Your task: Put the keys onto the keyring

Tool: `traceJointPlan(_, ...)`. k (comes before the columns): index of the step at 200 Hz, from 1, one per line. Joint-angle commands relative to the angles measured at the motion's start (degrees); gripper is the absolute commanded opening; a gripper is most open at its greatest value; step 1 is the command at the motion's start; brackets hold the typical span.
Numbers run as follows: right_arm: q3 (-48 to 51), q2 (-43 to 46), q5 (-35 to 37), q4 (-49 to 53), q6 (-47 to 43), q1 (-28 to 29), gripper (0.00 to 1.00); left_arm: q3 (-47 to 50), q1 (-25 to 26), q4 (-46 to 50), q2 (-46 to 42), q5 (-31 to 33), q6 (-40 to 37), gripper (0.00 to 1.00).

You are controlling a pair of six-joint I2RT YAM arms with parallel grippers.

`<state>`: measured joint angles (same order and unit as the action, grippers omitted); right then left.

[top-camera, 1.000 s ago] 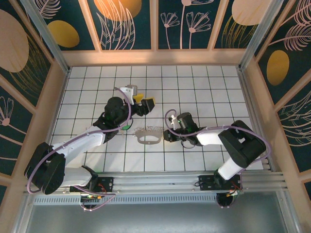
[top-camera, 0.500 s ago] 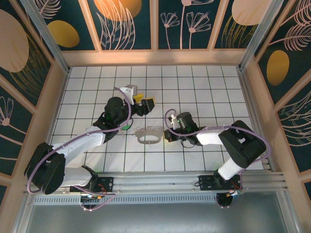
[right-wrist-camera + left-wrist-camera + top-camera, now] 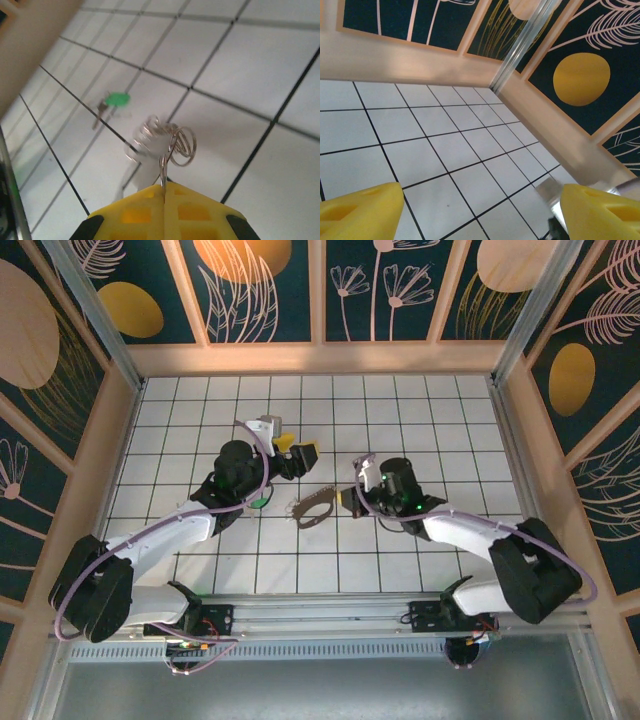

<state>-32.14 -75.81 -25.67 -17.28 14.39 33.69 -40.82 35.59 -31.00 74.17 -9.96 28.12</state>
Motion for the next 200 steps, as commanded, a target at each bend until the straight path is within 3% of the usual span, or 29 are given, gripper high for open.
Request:
traceJointPlan(1,-2.86,3.90,-4.16,-0.43,-3.47,-2.02,0.00,-1.45,0.07,1.67,-1.22,0.07,-2.25,0.82)
traceJointPlan(26,-4.26,6.41,-7.41,-1.04,-4.85,-5.74,0.00,-3.26,0.05,4.59,-0.91,-2.34,-5.19,0.81)
traceJointPlan(68,-8.02,6.95,-12.50,-1.27,-7.01,-8.87,0.00,-7.74,0.01,8.60,2.55,-12.40,-9.00,0.75)
traceJointPlan(127,-11.87,6.04,-18.65,-1.18,-8.42,-10.44,0.00,-12.85,-2.29,11.42,4.95,-22.45,-12.66,0.61)
traceJointPlan(168,-14.38,4.47,-22.65,-0.45,-8.77,-10.66,0.00,-14.58,-4.48,12.54,5.93,-33.49,-12.84,0.56)
traceJointPlan(200,-15.65,3.33,-24.73,-0.82,-8.12,-10.54,0.00,-16.96,-4.48,13.03,8.02,-36.38,-12.62,0.51)
